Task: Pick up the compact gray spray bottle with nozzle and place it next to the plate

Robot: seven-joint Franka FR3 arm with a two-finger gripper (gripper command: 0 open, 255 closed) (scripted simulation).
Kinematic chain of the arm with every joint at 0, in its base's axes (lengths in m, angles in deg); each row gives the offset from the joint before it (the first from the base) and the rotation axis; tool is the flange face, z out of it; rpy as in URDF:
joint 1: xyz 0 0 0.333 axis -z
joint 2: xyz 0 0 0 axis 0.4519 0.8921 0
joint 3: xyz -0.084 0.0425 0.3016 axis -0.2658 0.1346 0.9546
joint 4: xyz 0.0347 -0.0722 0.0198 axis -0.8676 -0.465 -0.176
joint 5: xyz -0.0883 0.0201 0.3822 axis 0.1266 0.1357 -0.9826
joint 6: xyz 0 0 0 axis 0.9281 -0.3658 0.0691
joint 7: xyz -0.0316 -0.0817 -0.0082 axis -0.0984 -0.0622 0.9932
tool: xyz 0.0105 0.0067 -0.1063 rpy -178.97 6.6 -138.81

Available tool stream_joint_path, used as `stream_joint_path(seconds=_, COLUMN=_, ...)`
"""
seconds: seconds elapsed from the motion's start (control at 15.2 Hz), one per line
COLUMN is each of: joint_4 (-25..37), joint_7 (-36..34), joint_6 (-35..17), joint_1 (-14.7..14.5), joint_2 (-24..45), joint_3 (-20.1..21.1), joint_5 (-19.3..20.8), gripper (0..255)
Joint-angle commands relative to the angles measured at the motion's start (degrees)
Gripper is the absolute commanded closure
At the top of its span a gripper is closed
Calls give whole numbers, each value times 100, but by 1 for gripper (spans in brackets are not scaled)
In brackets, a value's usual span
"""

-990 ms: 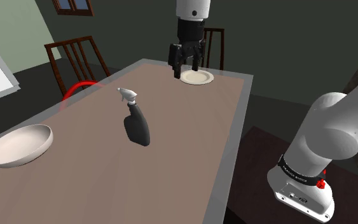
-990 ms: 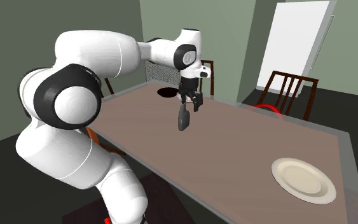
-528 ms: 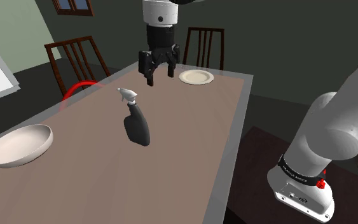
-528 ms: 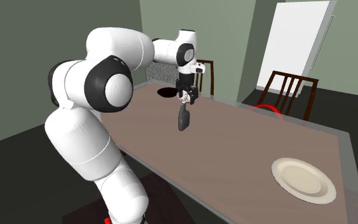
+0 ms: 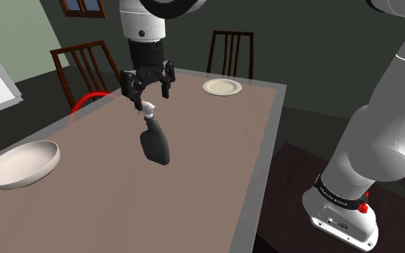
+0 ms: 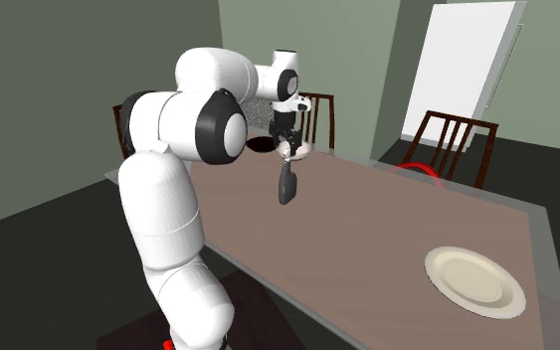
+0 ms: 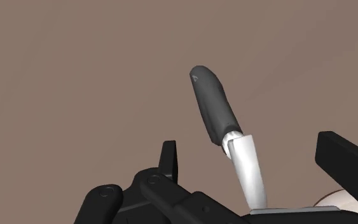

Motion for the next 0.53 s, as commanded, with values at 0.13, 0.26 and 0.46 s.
stream_joint_path(seconds=0.13, joint_4=-210, joint_7=-50, joint_6=-288, joint_1=-28, joint_2=83, joint_3=28, joint_5=37, gripper=0)
stream_joint_path(seconds=0.26, joint_4=-333, joint_7=-59, joint_6=-437, joint_1=-33, joint_2=111, joint_3=32, joint_5=49, gripper=0)
stream_joint_path(seconds=0.46, joint_4=-367, joint_7=-62, joint_6=-480, joint_1=-35, joint_2=120, joint_3=33, joint_5=53, gripper=0)
